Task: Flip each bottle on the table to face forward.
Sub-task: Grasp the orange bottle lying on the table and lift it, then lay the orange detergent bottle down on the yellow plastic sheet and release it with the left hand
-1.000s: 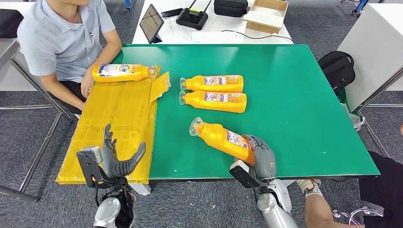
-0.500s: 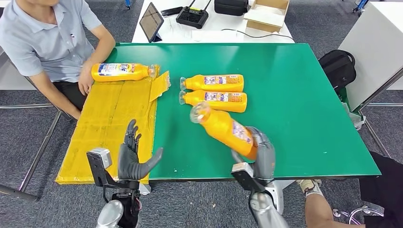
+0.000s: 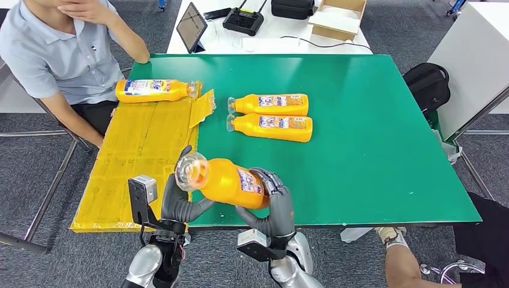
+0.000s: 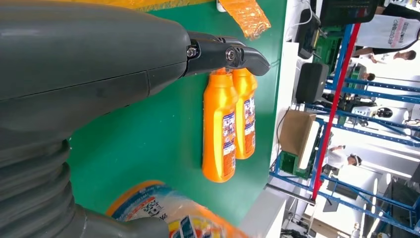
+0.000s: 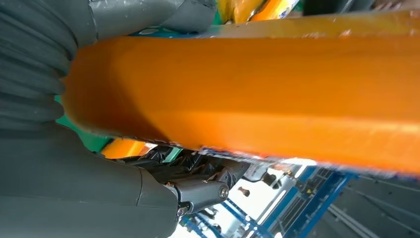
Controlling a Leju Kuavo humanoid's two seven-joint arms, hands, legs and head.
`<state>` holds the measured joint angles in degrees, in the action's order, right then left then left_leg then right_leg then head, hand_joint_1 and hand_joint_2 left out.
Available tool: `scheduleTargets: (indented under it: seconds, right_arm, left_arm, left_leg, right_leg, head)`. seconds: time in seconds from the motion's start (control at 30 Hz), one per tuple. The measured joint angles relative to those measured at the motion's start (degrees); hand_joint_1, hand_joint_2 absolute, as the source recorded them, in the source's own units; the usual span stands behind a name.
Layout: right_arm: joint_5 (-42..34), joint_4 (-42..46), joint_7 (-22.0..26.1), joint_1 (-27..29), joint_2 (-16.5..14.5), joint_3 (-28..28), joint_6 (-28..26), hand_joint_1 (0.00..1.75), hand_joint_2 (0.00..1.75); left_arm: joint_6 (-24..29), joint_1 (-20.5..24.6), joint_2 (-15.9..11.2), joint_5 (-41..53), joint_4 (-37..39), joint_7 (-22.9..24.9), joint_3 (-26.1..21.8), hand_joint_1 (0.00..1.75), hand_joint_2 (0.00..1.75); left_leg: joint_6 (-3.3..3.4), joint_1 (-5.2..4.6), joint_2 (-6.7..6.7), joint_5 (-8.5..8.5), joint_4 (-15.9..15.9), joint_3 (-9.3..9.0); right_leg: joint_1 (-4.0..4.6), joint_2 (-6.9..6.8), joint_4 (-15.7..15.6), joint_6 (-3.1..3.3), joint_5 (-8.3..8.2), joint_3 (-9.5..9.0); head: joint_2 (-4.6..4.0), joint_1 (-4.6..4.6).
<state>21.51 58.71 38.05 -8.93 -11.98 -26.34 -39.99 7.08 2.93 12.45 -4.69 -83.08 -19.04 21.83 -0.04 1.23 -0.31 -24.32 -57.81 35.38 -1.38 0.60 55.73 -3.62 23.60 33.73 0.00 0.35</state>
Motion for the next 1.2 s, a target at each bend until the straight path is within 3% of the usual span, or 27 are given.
scheduleTargets:
  seconds: [0.27,0.5,0.67,1.2]
  right_arm:
    - [-0.4,-0.48,0.0,-0.58,0.02,-0.91,-0.04,1.3,1.75]
    - [-0.64,-0.44,0.0,-1.37,0.0,-1.14,-0.09,1.51,1.75]
    - [-1.5,0.76,0.0,-0.48,-0.01,0.21,-0.14,1.56,1.75]
    - [-9.01,10.14,0.0,2.5,1.14,7.41,0.39,1.54,1.75]
  left_arm:
    - [-0.35,0.1,-0.3,0.1,0.38,0.74,0.84,0.0,1.75]
    - [-2.95,0.34,-0.38,-2.25,0.95,0.17,1.78,0.0,1.75]
    - [1.77,0.11,-0.15,-3.98,0.82,-0.09,1.59,0.0,1.75]
    - [4.09,-3.78,-0.42,8.58,0.31,-4.02,1.35,0.0,1.75]
  left_leg:
    - [0.0,0.01,0.0,0.0,0.0,0.01]
    - [0.0,0.0,0.0,0.0,0.0,0.03]
    - [0.0,0.01,-0.01,0.0,0.0,0.04]
    - [0.0,0.01,0.0,0.0,0.0,0.06]
  right_leg:
    - [0.01,0.0,0.01,0.0,0.0,0.02]
    - [0.01,0.0,0.0,0.0,0.0,0.02]
    - [0.01,-0.01,0.0,0.0,0.0,0.03]
    - [0.01,0.0,0.0,0.0,0.0,0.06]
  head:
    - [0.0,0.02]
    - [0.0,0.02]
    - [0.0,0.02]
    - [0.0,0.02]
